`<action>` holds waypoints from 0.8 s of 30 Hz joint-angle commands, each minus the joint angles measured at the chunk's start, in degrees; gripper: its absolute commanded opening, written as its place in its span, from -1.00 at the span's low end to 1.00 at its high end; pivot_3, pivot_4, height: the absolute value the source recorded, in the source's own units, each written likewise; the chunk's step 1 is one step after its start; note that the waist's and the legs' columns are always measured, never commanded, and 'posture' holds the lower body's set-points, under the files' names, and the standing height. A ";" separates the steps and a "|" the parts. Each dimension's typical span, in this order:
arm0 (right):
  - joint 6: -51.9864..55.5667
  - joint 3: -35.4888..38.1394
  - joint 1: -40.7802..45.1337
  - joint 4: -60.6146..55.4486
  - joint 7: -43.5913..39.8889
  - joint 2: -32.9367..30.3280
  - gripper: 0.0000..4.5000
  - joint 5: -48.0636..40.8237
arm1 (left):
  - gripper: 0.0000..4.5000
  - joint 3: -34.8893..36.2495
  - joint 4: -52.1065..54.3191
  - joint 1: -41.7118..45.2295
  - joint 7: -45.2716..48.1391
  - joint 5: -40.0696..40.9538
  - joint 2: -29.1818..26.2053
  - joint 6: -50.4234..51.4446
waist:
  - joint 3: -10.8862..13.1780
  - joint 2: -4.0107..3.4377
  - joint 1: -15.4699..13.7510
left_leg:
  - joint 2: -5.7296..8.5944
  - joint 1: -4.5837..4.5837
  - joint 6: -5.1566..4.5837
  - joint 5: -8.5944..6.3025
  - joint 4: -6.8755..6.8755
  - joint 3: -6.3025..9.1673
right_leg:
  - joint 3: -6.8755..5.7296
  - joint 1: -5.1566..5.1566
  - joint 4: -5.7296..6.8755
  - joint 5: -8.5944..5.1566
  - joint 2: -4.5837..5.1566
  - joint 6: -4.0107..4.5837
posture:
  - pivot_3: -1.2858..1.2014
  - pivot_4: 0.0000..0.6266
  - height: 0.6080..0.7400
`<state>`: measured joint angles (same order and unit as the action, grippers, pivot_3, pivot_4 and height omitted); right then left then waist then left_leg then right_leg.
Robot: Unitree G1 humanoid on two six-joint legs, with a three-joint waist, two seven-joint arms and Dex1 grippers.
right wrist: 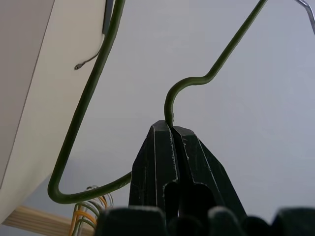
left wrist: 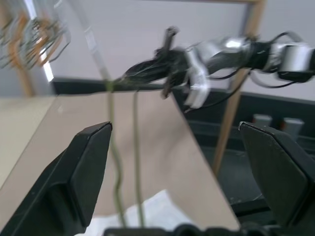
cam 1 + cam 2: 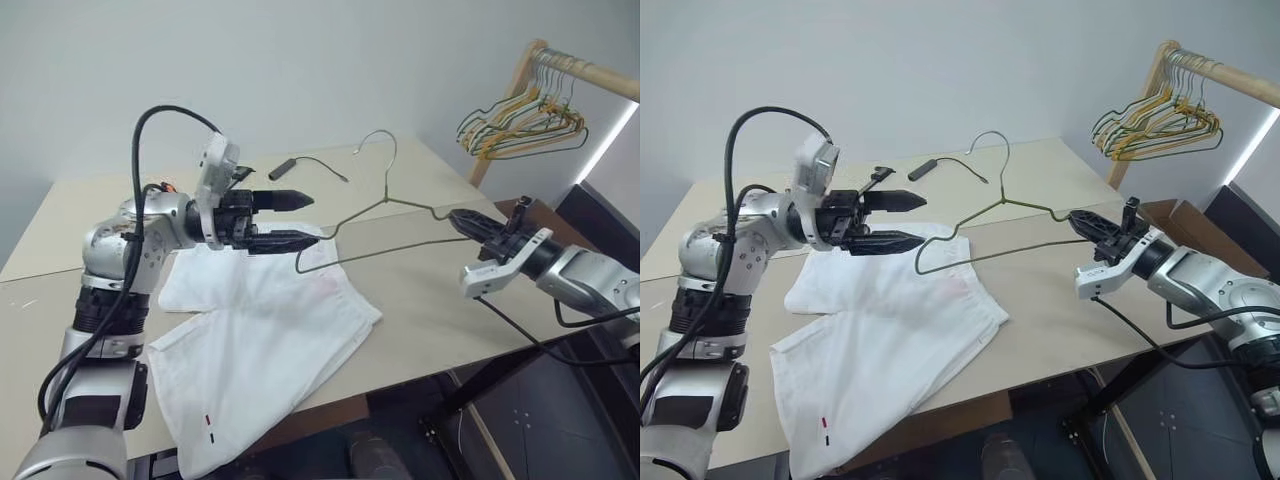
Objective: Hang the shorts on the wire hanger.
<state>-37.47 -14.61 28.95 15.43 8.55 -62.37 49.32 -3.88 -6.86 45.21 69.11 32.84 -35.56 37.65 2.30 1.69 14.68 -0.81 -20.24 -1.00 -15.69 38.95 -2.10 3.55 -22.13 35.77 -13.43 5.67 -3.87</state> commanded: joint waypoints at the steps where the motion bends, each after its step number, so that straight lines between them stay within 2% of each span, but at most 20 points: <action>1: -0.87 2.72 2.90 -1.13 1.25 0.47 -1.00 -0.44 | 0.99 -6.49 -1.63 1.89 -2.21 -8.58 0.17 -2.78 | 0.00 0.00 0.13 | 0.01 0.00 0.00 0.00 -0.01 -0.01 | 0.01 0.00 -0.02 0.01 0.00 0.00 | -0.12 -1.00 1.00; 7: -1.32 2.62 4.64 -1.01 1.45 1.17 -1.00 -0.08 | 0.99 -9.39 -2.37 2.04 1.35 -9.44 2.02 -1.76 | 0.01 0.02 0.38 | -0.01 -0.07 -0.02 -0.02 -0.04 -0.01 | 0.04 -0.08 -0.04 0.02 0.00 0.01 | -0.13 -1.00 1.00; 10: -1.32 2.71 4.95 -1.11 1.30 1.23 -1.00 -0.04 | 0.74 -9.98 -2.42 2.22 1.13 -10.83 2.56 -2.21 | 0.01 0.02 0.39 | -0.01 -0.05 -0.02 -0.02 -0.04 -0.03 | 0.06 -0.08 -0.02 0.03 -0.01 0.01 | -0.13 -1.00 1.00; 22: -2.17 2.46 5.23 -1.39 0.79 1.14 -1.00 -0.44 | -0.99 -7.55 -2.04 2.00 -0.43 -10.98 2.92 -1.14 | 0.02 0.02 0.44 | -0.01 -0.04 -0.02 -0.02 -0.02 -0.05 | 0.09 -0.07 -0.01 0.04 0.00 -0.01 | -0.13 -1.00 1.00; 24: -3.15 2.32 5.23 -1.37 0.03 1.18 -1.00 -1.34 | -0.99 -7.40 -0.87 1.24 -0.21 -10.99 2.48 -1.57 | 0.02 0.02 0.44 | -0.01 -0.03 -0.03 -0.02 -0.03 -0.05 | 0.10 -0.07 -0.01 0.04 -0.01 -0.01 | -0.13 -1.00 1.00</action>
<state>-39.57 -14.57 32.40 15.18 8.74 -61.10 49.22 -12.55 -9.93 45.43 68.33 21.34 -32.92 36.77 2.31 1.71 15.12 -0.82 -20.27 -1.02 -15.71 38.93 -2.15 3.65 -22.20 35.77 -13.39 5.67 -3.88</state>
